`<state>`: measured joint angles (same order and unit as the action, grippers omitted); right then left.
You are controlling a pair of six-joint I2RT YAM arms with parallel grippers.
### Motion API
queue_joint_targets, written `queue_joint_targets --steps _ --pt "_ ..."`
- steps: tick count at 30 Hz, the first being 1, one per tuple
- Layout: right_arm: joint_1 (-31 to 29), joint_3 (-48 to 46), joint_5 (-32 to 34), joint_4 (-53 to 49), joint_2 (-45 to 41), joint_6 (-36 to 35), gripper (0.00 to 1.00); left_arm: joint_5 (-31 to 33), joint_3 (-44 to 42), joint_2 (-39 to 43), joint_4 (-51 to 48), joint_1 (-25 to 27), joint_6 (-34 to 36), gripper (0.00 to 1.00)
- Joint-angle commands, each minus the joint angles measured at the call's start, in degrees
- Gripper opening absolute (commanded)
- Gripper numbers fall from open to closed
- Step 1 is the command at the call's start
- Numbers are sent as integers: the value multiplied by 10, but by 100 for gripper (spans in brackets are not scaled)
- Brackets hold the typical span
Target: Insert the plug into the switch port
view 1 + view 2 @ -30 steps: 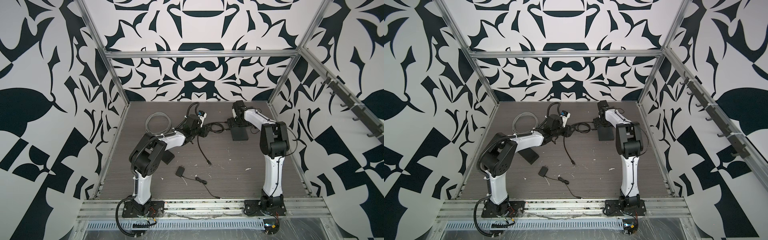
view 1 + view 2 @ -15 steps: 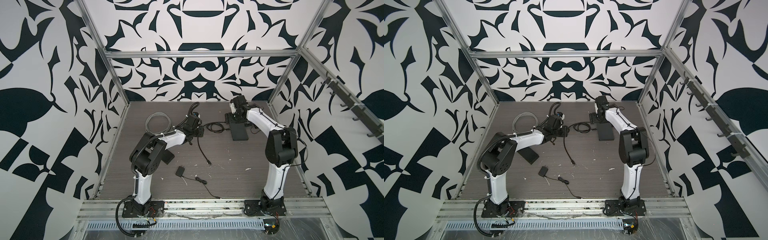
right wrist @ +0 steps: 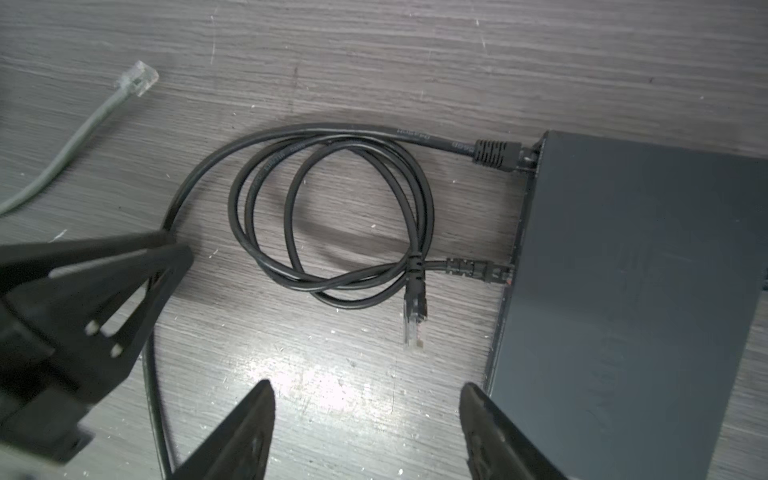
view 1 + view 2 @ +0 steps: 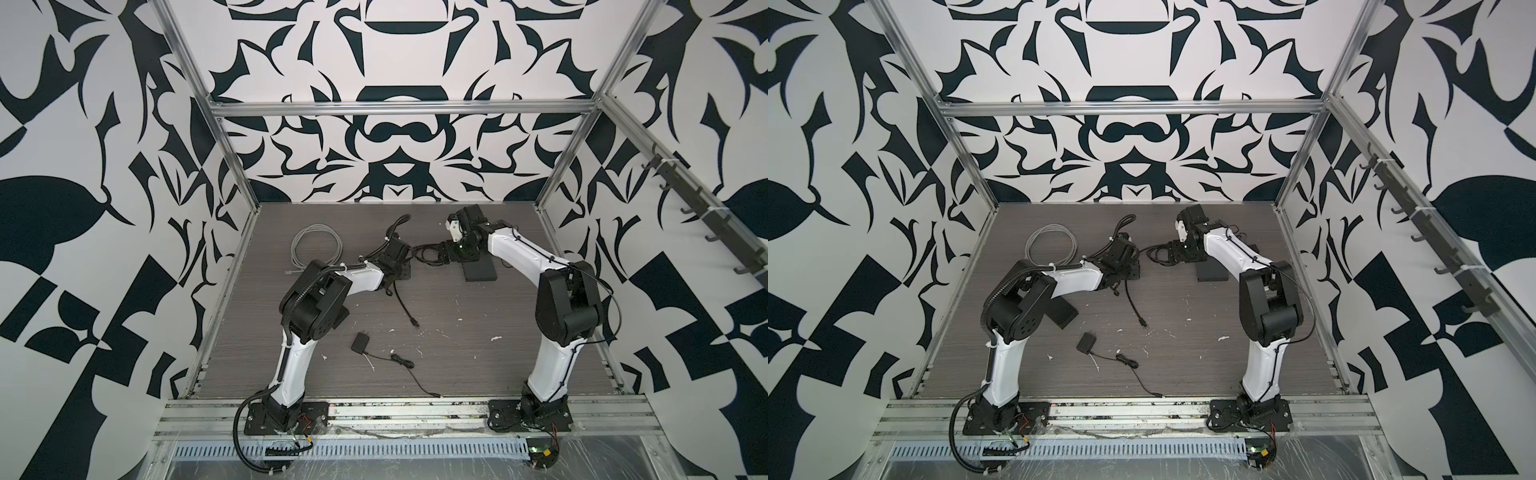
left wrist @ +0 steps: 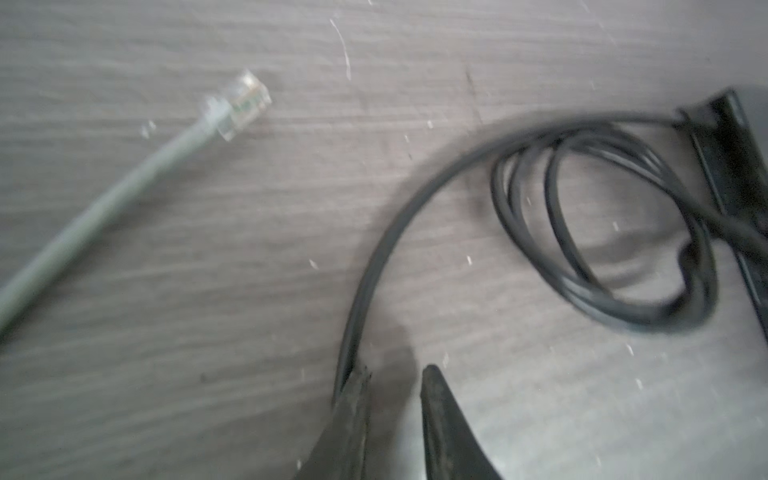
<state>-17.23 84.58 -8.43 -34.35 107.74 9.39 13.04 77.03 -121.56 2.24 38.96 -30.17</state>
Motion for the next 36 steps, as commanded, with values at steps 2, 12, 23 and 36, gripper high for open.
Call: queue_joint_targets --steps 2,12,23,36 --pt "2 -16 -10 24 -33 10 73 8 2 -12 0 1 -17 26" --pt "2 -50 -20 36 -41 18 73 42 -83 107 -5 4 -10 43" --pt "-2 -70 -32 46 -52 23 73 45 -187 142 -2 41 -84 43" --pt "-4 -89 -30 52 -64 20 73 -51 -104 39 81 79 -154 42"
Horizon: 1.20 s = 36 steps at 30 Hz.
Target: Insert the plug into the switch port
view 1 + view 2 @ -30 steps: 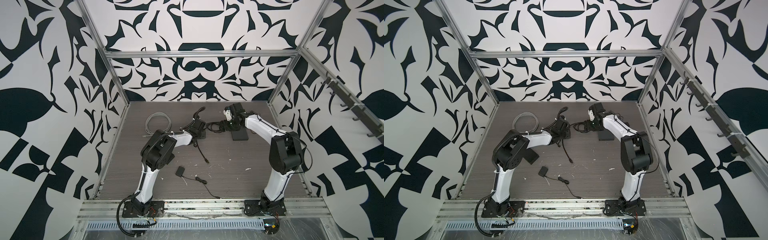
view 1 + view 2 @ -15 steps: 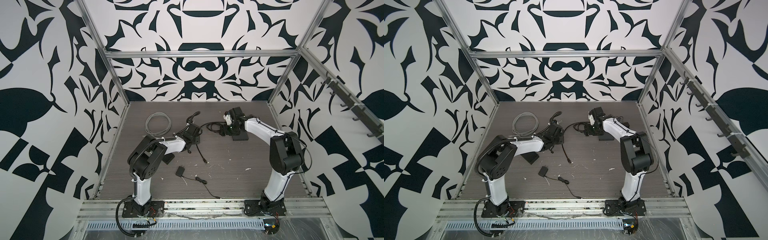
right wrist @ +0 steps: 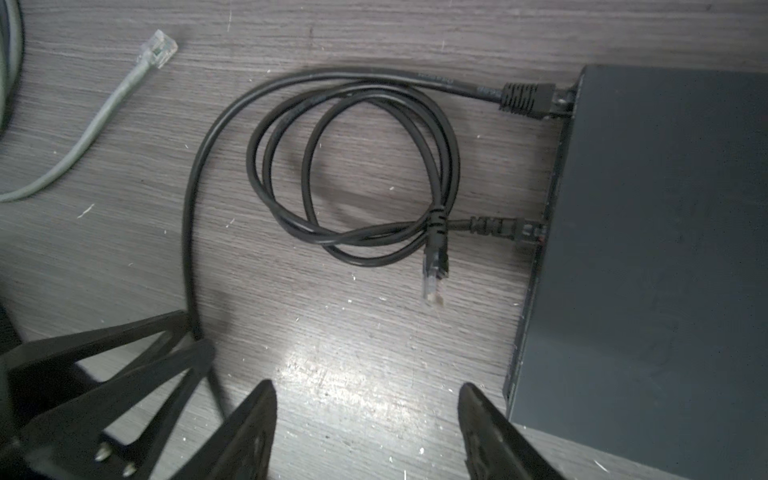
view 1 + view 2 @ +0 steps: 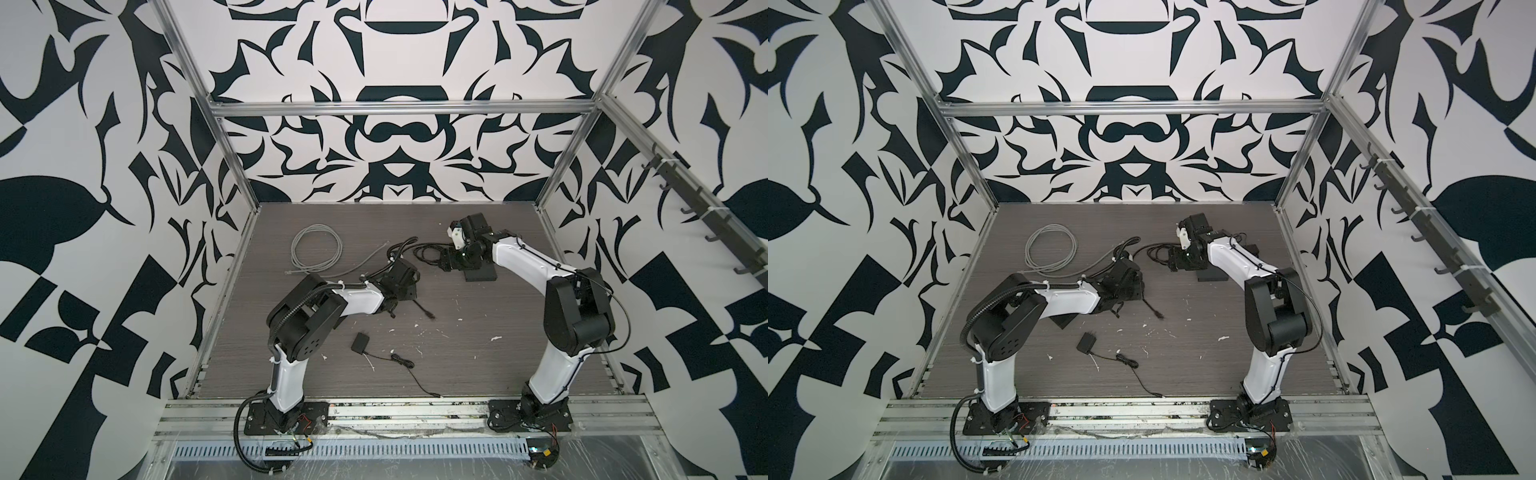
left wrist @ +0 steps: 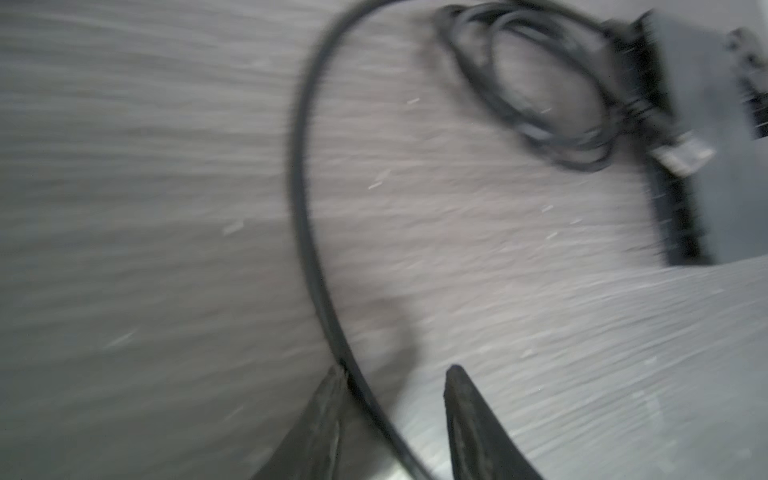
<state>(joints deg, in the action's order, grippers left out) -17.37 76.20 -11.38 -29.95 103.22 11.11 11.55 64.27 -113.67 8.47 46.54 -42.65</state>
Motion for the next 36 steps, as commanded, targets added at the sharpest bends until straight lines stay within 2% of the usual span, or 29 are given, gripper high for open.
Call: queue_joint_targets --steps 1,4,8,12,18,23,27,36 --pt "-3 -6 1 9 -19 3 73 -41 39 -55 26 3 -29 42" --pt "-3 -5 4 7 -18 0 73 -45 88 -91 23 2 -12 42" --pt "-3 -8 7 2 -20 -2 73 -35 107 -98 15 0 14 43" --pt "-3 -18 2 -2 -31 -5 73 -61 64 -53 13 -7 38 43" --pt "-3 -34 -14 7 -53 1 73 -93 24 32 -54 -10 110 46" --pt "-3 -35 -17 10 -50 3 73 -109 -7 66 -66 -25 113 47" --pt "-3 -37 -17 10 -47 3 73 -81 -29 108 -103 -26 104 47" --pt "-3 -33 -20 10 -39 3 73 87 -140 259 -292 15 3 52"
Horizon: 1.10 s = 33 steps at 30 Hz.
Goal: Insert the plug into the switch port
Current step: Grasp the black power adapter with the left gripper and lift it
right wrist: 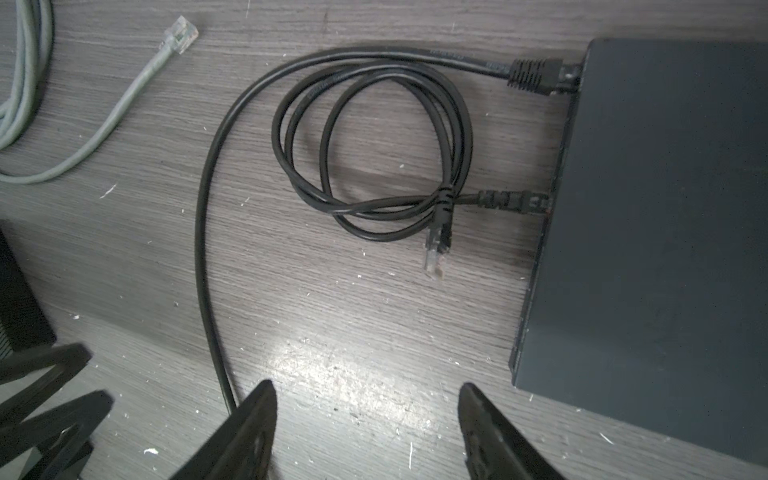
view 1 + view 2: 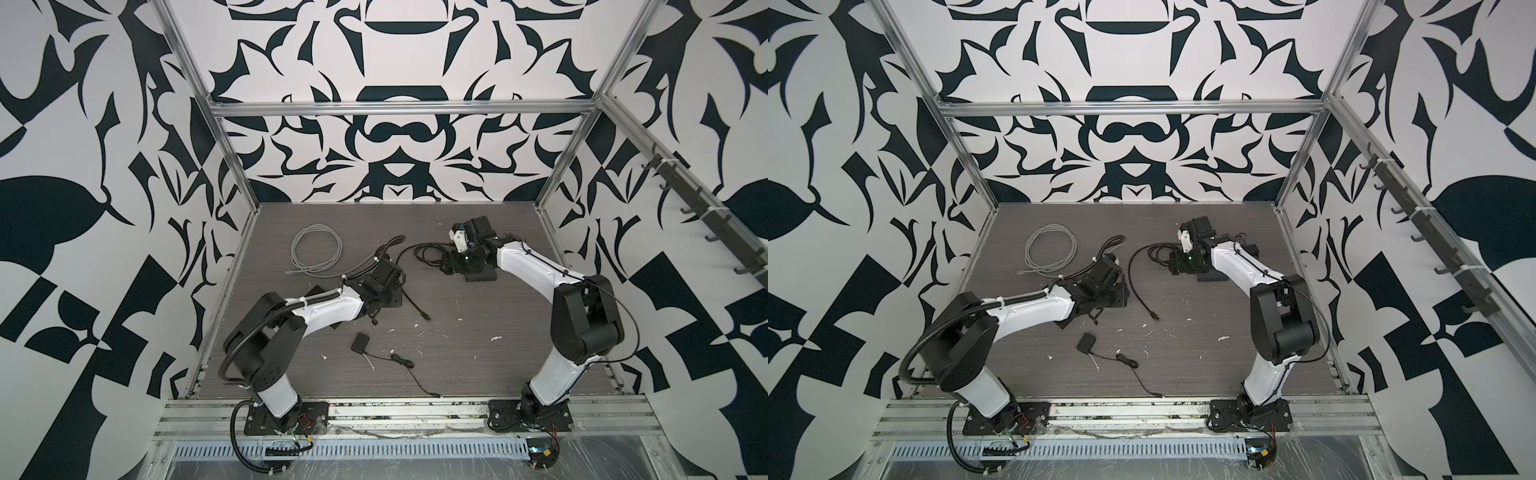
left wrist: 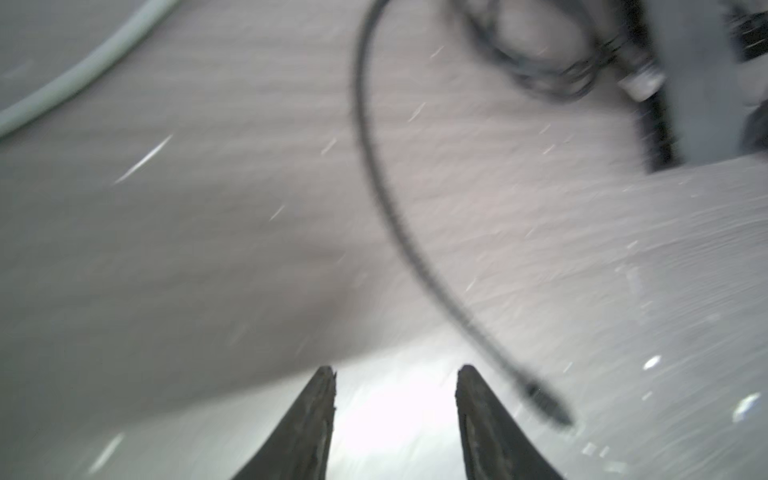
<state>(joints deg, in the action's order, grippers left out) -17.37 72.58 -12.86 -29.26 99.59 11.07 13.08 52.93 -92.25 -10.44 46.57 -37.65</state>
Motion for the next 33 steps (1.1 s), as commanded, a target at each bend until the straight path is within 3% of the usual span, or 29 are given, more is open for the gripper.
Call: queue_joint_targets --steps 1,6,11,13,21,30,33 --pt "-3 1 -6 5 -2 5 73 82 -38 65 -125 17 -59 52" --pt "-3 -6 -14 15 -2 13 72 67 -69 139 -204 23 -70 55" --pt "-4 -8 -14 16 -4 15 72 74 -81 160 -266 44 -99 58" --pt "-5 -7 -17 20 -3 18 72 73 -88 150 -265 46 -103 63" --pt "-8 -7 -10 15 0 14 72 74 -83 101 -264 71 -109 63" --pt "-8 -6 -4 15 3 9 72 50 -96 64 -227 75 -109 62" --pt "-8 -5 -4 15 5 8 72 61 -93 50 -221 75 -107 57"
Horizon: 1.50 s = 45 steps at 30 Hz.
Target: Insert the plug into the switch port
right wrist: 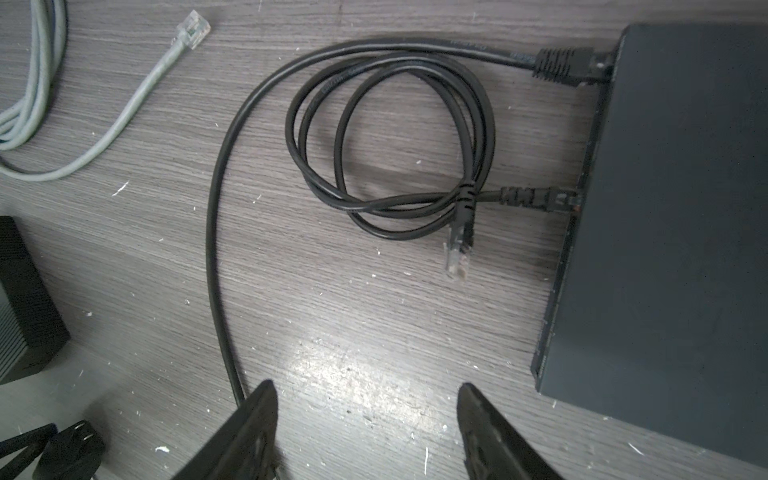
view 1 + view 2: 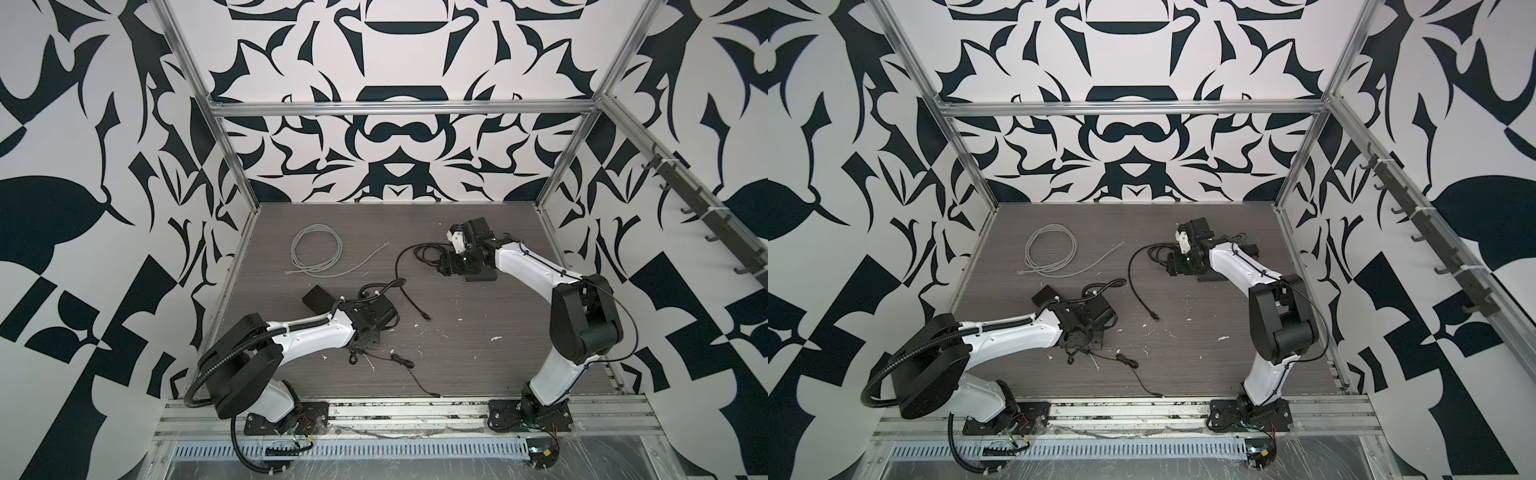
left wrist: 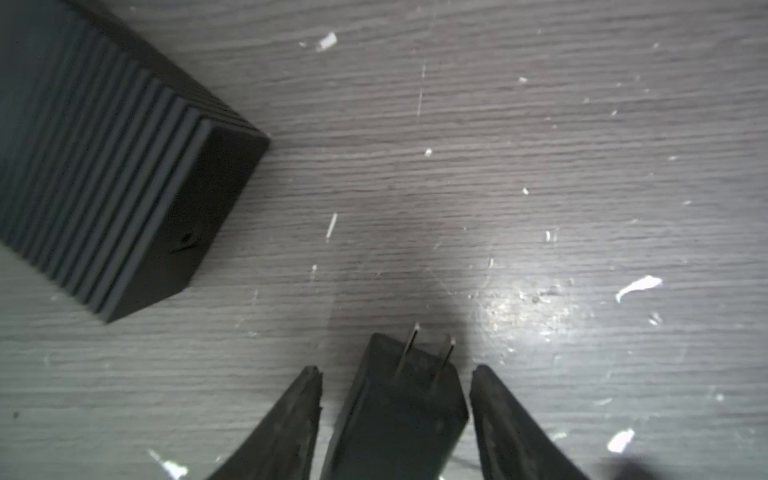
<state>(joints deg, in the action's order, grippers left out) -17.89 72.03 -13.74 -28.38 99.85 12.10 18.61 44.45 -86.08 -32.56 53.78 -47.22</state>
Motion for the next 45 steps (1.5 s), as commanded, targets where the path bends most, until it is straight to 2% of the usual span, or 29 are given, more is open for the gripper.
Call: queue_joint_targets --steps 1,6,11,17,20,24,29,32,34,36,41,45 --pt "-3 2 5 6 4 -3 72 12 -7 -14 3 2 -11 54" --pt "-3 2 5 6 7 -4 72 37 -2 -28 54 3 9 42" --pt "-3 6 6 5 13 -5 72 86 60 -92 68 -10 61 39" --pt "-3 8 8 4 18 -4 72 87 129 -170 127 -82 123 38" --pt "-3 7 12 6 18 -5 72 99 174 -208 135 -113 163 38" --pt "-2 6 11 4 21 -6 72 66 222 -251 167 -146 209 39" --pt "-3 0 5 4 14 -4 72 39 283 -297 193 -157 256 44" --pt "-2 -1 -9 1 6 0 72 32 313 -317 196 -161 266 51" --pt "-3 -8 -20 3 -5 4 71 38 319 -310 195 -162 268 59" --pt "-3 -17 -29 8 -14 8 71 36 315 -292 195 -161 268 62" --pt "-3 -27 -31 13 -22 12 71 28 280 -213 170 -153 247 63" --pt "-2 -26 -30 24 -12 23 71 57 229 -140 148 -108 203 64"
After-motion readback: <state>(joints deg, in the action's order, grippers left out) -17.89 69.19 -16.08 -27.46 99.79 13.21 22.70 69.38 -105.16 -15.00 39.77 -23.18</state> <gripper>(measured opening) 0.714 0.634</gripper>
